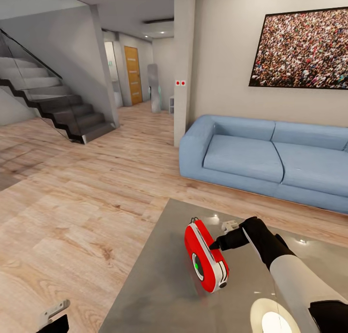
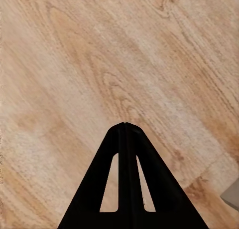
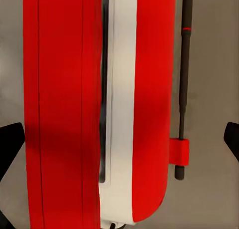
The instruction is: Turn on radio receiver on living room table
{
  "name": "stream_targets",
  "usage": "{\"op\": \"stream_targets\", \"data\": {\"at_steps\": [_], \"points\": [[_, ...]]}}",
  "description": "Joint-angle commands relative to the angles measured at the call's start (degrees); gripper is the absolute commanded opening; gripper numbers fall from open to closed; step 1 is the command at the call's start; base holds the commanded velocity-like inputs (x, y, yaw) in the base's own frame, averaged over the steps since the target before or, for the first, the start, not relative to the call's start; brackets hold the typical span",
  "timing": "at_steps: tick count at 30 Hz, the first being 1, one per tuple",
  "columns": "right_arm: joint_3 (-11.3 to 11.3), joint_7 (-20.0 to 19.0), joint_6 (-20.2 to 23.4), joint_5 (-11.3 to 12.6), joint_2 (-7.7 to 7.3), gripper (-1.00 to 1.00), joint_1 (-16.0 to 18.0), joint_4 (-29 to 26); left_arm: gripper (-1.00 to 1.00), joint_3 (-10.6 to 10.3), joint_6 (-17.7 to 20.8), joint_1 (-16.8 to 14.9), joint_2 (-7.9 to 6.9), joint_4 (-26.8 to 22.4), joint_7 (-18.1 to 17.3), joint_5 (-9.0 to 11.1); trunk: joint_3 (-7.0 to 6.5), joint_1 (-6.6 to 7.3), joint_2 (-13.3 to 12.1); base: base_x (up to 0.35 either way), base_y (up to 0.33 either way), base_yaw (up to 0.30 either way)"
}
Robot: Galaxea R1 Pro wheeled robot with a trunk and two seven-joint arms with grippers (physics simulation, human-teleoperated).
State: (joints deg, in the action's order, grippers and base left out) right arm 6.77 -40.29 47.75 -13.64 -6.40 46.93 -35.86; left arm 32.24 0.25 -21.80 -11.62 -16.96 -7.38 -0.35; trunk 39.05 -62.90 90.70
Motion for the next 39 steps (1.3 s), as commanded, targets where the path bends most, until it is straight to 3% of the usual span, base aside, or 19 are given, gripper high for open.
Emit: {"op": "stream_targets", "data": {"at_steps": [1, 25, 39], "points": [[0.0, 0.0, 0.0, -0.1, 0.02, 1.00, 0.0, 0.0, -1.00, 0.0, 0.0, 0.0, -0.14, 0.0, 0.0, -0.1, -0.18, 0.22, -0.4, 0.000, 0.000, 0.000], [0.0, 0.0, 0.0, -0.2, -0.01, 1.00, 0.0, 0.0, -1.00, -0.4, 0.0, 0.0, -0.28, 0.1, 0.0, -0.3, -4.49, 5.49, -10.0, -0.004, -0.002, 0.000], [0.0, 0.0, 0.0, -0.2, 0.02, 1.00, 0.0, 0.0, -1.00, -0.4, 0.0, 0.0, -0.24, 0.1, 0.1, -0.3, -7.00, 8.57, -15.6, -0.269, -0.133, 0.000]]}}
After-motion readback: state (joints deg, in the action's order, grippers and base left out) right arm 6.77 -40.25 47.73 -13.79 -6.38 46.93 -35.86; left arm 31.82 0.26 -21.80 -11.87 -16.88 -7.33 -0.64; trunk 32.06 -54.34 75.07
